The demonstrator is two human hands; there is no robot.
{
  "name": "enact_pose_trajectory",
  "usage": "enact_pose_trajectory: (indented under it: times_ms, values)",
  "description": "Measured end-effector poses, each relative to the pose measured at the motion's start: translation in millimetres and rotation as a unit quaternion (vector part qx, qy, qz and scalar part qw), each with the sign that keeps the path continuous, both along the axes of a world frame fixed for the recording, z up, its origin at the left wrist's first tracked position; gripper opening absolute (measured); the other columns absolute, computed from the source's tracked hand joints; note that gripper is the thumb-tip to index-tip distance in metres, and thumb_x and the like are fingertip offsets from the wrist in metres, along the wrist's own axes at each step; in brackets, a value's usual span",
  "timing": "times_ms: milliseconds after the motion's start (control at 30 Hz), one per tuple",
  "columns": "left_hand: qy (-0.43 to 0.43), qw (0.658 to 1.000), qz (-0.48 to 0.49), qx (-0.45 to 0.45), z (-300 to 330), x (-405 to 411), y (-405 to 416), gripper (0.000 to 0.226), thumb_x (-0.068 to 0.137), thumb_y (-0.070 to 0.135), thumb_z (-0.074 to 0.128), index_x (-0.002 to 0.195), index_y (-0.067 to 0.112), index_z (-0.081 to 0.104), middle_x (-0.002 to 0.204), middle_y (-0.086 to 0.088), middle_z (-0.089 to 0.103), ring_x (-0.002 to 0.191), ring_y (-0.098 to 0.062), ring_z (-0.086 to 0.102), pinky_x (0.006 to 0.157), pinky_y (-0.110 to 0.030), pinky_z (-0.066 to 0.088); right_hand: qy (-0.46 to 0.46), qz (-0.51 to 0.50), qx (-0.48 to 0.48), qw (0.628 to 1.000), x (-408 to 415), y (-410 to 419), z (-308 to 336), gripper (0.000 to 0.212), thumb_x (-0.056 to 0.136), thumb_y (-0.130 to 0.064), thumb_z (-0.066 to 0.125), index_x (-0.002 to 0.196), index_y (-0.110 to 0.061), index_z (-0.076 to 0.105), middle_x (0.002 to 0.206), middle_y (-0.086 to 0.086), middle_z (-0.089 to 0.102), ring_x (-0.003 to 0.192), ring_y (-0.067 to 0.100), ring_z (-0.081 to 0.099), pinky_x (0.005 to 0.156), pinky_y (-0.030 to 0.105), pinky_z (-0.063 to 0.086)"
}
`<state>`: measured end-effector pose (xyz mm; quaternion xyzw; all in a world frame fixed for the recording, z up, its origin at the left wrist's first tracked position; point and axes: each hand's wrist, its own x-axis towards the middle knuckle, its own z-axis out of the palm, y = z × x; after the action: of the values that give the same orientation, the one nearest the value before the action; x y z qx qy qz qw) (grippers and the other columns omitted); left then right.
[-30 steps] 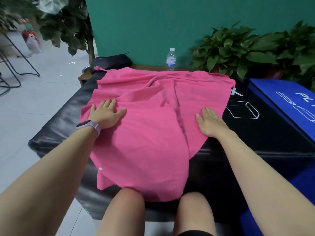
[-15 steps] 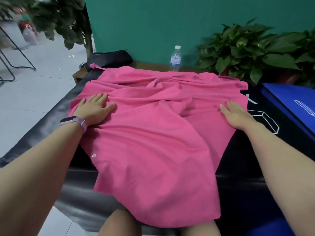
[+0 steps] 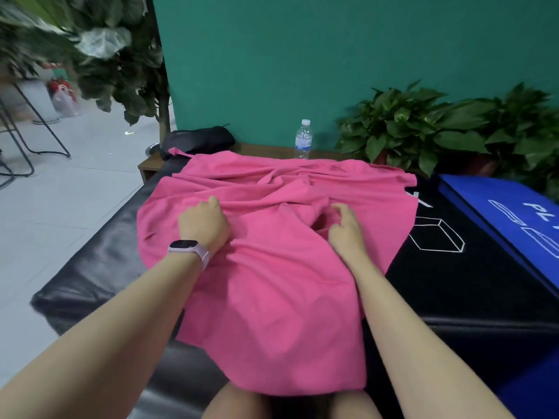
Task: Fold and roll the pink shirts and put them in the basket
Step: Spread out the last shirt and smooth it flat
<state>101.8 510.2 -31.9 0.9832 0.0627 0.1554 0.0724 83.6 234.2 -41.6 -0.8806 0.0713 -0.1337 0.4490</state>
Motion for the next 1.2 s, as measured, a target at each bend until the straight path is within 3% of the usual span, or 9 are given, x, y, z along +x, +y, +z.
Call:
enact_pose_trajectory:
  times_ms: [100,167,233,333,467,667,800,933,1200]
  values:
    - [0.003,0.997,-0.013,-0.073,7,-36,-47,0.027,0.094,0.015,0.044,0.119,0.008,0.048,0.120,-0.017,0.057,0.105,-0.041,0.061,0.074,-0.040,0.036,0.023,0.022,-0.064,0.997,-27,2,-6,0.051,0.086,0.008,0.047,0.136,-0.004,0.054,0.139,0.019,0.052,0.131,0.033,0.048,0.105,0.034,0.036]
    - [0.002,0.990,-0.017,-0.141,11,-61,-72,0.034,0.094,0.016,0.045,0.127,0.006,0.045,0.129,-0.016,0.049,0.111,-0.042,0.058,0.082,-0.043,0.041,0.050,0.037,-0.210,0.976,-39,1,-10,0.044,0.098,-0.013,0.050,0.142,-0.013,0.049,0.142,0.012,0.048,0.134,0.031,0.043,0.112,0.039,0.030]
    - [0.012,0.984,-0.024,-0.175,9,-82,-92,0.043,0.094,0.020,0.045,0.134,0.005,0.043,0.142,-0.019,0.042,0.124,-0.042,0.050,0.097,-0.047,0.040,0.073,0.044,-0.292,0.953,-49,7,-11,0.043,0.104,-0.024,0.044,0.147,-0.017,0.041,0.148,0.010,0.042,0.137,0.029,0.039,0.116,0.040,0.025]
    - [0.038,0.988,-0.009,-0.148,-11,-108,-112,0.058,0.100,0.034,0.041,0.150,0.008,0.033,0.162,-0.020,0.021,0.145,-0.038,0.027,0.119,-0.050,0.021,0.112,0.088,-0.317,0.938,-67,24,-18,0.050,0.107,-0.027,0.038,0.155,-0.015,0.028,0.160,0.011,0.028,0.148,0.026,0.027,0.120,0.038,0.018]
    - [0.043,0.991,-0.012,-0.130,-40,-124,-107,0.069,0.102,0.052,0.031,0.159,0.014,0.019,0.167,-0.015,0.004,0.153,-0.032,0.009,0.123,-0.051,0.002,0.131,0.073,-0.399,0.905,-88,34,-28,0.057,0.109,-0.024,0.029,0.160,-0.013,0.007,0.169,0.005,0.005,0.156,0.022,0.005,0.125,0.040,0.004]
    - [0.108,0.988,0.019,-0.111,-37,-112,-45,0.076,0.102,0.059,0.022,0.161,0.013,0.008,0.168,-0.012,-0.006,0.155,-0.028,-0.001,0.124,-0.051,-0.003,0.147,0.090,-0.391,0.904,-99,27,-22,0.066,0.105,-0.030,0.028,0.162,-0.011,0.000,0.170,0.003,-0.003,0.156,0.022,-0.001,0.126,0.042,0.002]
    - [0.149,0.984,0.023,-0.093,-33,-106,-27,0.075,0.103,0.057,0.021,0.161,0.013,0.005,0.168,-0.012,-0.006,0.155,-0.025,-0.004,0.124,-0.050,-0.004,0.157,0.088,-0.379,0.908,-97,29,-20,0.068,0.106,-0.043,0.023,0.162,-0.010,0.001,0.170,0.005,-0.003,0.156,0.023,-0.001,0.126,0.042,0.002]
    - [0.150,0.984,0.023,-0.093,-35,-99,-24,0.068,0.104,0.048,0.020,0.161,0.013,0.007,0.168,-0.012,-0.004,0.155,-0.026,-0.004,0.124,-0.050,-0.005,0.153,0.089,-0.365,0.914,-92,26,-23,0.075,0.105,-0.057,0.016,0.162,-0.011,0.004,0.170,0.005,0.000,0.156,0.022,0.000,0.126,0.041,0.001]
    - [0.170,0.983,0.016,-0.069,-29,-61,31,0.066,0.105,0.049,0.017,0.161,0.016,0.008,0.168,-0.007,-0.003,0.155,-0.024,-0.003,0.124,-0.050,-0.004,0.154,0.085,-0.359,0.916,-65,7,-30,0.081,0.101,-0.066,0.016,0.162,-0.015,0.003,0.170,0.000,-0.001,0.156,0.018,-0.003,0.126,0.038,-0.003]
